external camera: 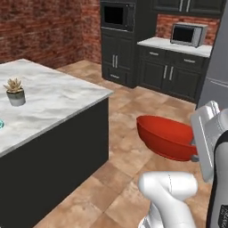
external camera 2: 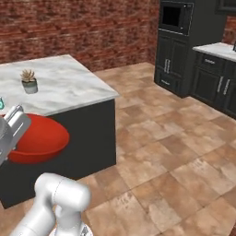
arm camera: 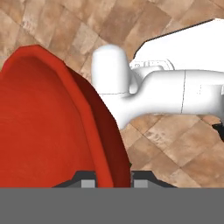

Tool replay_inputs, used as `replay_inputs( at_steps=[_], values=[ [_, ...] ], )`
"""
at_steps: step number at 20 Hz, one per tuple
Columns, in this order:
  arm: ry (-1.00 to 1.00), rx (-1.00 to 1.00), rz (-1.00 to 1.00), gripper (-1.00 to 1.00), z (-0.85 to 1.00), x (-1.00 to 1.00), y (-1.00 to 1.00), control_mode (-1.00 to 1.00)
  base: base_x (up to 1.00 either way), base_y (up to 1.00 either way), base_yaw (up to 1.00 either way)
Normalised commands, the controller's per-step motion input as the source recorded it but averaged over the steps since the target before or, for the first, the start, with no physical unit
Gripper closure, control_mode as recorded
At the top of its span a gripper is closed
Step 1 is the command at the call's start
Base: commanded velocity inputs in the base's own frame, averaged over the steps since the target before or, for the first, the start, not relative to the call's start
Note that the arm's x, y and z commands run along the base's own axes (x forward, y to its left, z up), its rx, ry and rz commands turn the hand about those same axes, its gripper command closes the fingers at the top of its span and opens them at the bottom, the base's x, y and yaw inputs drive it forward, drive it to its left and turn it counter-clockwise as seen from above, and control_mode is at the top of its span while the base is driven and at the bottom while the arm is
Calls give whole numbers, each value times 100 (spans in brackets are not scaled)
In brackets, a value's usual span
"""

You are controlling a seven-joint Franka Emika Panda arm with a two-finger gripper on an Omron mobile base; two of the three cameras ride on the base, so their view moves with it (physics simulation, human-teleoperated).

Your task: Clear the mugs and bowl far away from the sink.

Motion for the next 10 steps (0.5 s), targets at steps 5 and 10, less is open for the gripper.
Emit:
replay_inputs(
  at_steps=[5,10],
  values=[
    [0,0,0,100,0,0,0,100,100,33,3],
    [0,0,0,100,0,0,0,100,100,6,16]
  ],
)
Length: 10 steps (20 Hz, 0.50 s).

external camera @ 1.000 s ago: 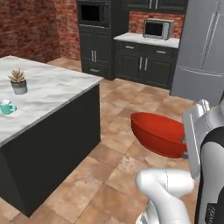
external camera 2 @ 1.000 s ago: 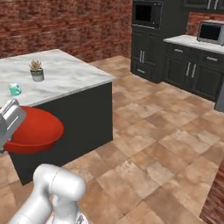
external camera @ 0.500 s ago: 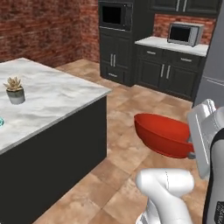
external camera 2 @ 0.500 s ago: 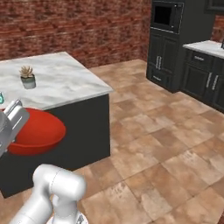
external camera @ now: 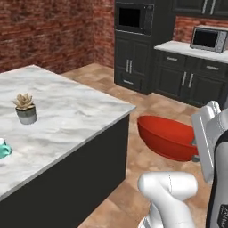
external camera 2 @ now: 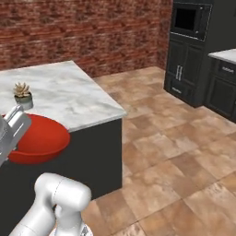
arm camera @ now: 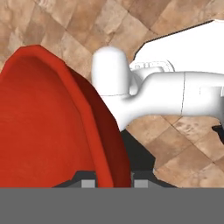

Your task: Clear the mugs and bowl far away from the sink.

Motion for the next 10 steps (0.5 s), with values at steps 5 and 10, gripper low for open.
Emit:
replay_inputs(
  at_steps=[5,10],
  values=[
    [0,0,0,100,0,0,0,100,100,-20,44],
    [0,0,0,100,0,0,0,100,100,-8,52]
  ],
)
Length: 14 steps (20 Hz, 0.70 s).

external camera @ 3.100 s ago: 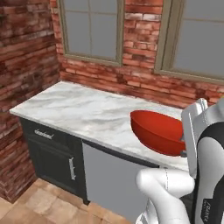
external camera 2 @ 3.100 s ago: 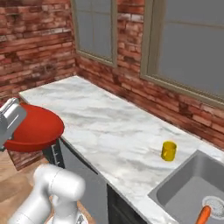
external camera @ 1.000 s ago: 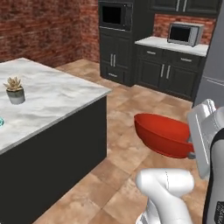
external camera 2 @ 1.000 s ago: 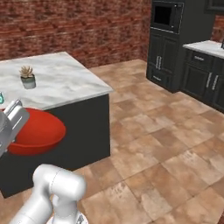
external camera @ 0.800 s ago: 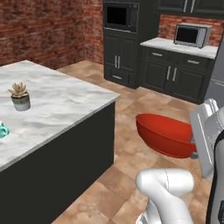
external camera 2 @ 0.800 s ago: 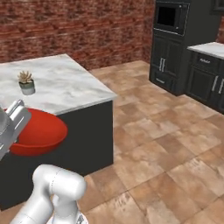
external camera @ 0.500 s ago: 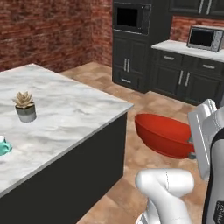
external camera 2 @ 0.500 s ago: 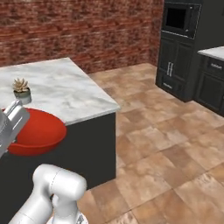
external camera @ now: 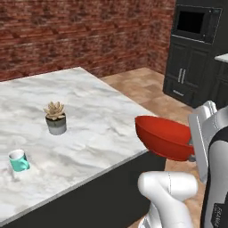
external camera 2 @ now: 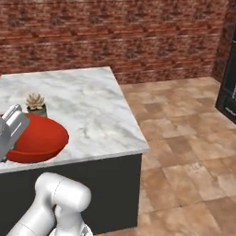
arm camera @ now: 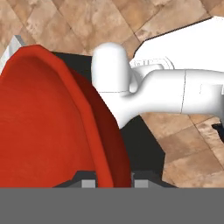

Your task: Clear the mugs and bowl far away from the sink.

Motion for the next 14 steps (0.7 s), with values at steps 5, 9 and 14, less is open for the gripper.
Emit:
replay_inputs(
  at_steps=[5,9,14],
  values=[
    [0,0,0,100,0,0,0,100,100,-49,43],
    [0,0,0,100,0,0,0,100,94,-48,28],
    [0,0,0,100,0,0,0,100,84,-51,16]
  ],
)
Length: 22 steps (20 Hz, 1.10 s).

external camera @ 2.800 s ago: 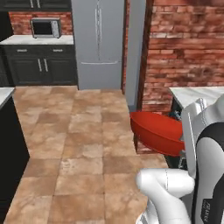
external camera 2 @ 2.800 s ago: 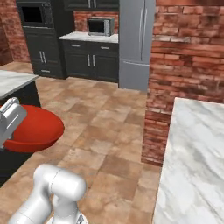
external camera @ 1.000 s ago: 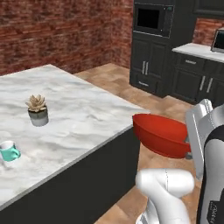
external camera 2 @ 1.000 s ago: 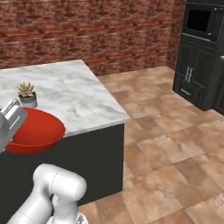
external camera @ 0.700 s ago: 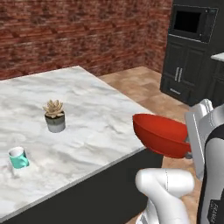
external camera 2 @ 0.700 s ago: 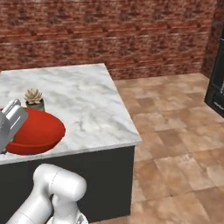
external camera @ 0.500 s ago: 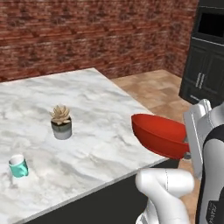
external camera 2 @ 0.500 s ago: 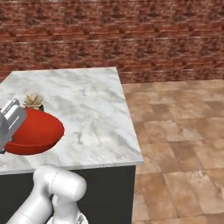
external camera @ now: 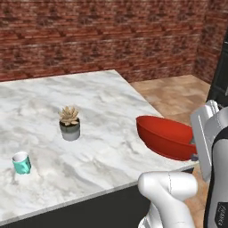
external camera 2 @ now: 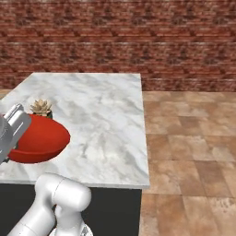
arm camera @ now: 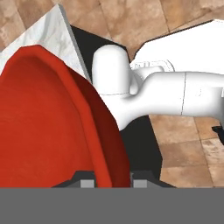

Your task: Clear the mugs and bowl far away from the sink.

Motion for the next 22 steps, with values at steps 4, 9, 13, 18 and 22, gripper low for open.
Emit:
replay_inputs(
  at_steps=[4,9,13,18,22],
  values=[
    [0,0,0,100,0,0,0,100,96,-51,19],
    [0,0,0,100,0,0,0,100,100,-59,22],
    [0,0,39,100,-19,98,-70,-100,0,0,0],
    [2,0,41,100,-10,91,-63,-100,0,0,0],
    [0,-4,29,100,-16,84,-13,-100,0,0,0]
  ],
)
